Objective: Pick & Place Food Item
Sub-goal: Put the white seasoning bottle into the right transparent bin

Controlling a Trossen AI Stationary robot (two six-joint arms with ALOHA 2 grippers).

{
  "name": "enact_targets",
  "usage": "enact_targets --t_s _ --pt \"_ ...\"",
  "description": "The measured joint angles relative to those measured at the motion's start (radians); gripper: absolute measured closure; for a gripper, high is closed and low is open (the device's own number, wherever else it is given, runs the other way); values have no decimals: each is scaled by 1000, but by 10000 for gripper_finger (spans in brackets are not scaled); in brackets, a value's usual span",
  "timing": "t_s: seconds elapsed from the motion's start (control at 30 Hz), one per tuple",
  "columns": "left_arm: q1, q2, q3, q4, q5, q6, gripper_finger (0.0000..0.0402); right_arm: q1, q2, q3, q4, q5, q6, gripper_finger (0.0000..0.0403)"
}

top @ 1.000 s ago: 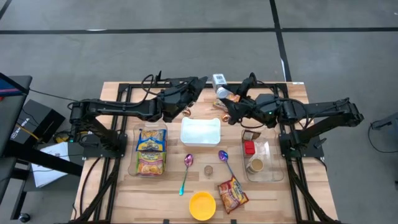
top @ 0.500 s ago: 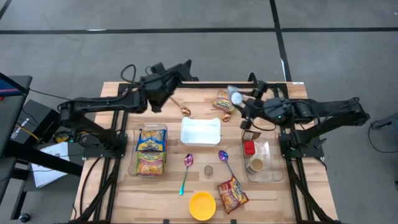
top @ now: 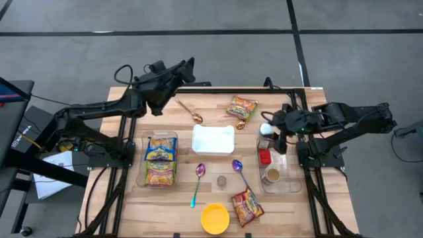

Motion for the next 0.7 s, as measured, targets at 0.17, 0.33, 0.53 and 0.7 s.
enact_targets --t_s 0.17,0.33,0.53,0.7 --pt "0 0 0 -51 46 0 137 97 -3 0 -104 -48 102 201" --pt "0 0 0 -70 47 0 137 225 -15 0 -178 -50 234 206" --pt "0 0 0 -77 47 0 137 357 -45 0 -270 35 476 201" --pt "0 0 0 -90 47 0 137 465 -91 -38 -330 156 705 204"
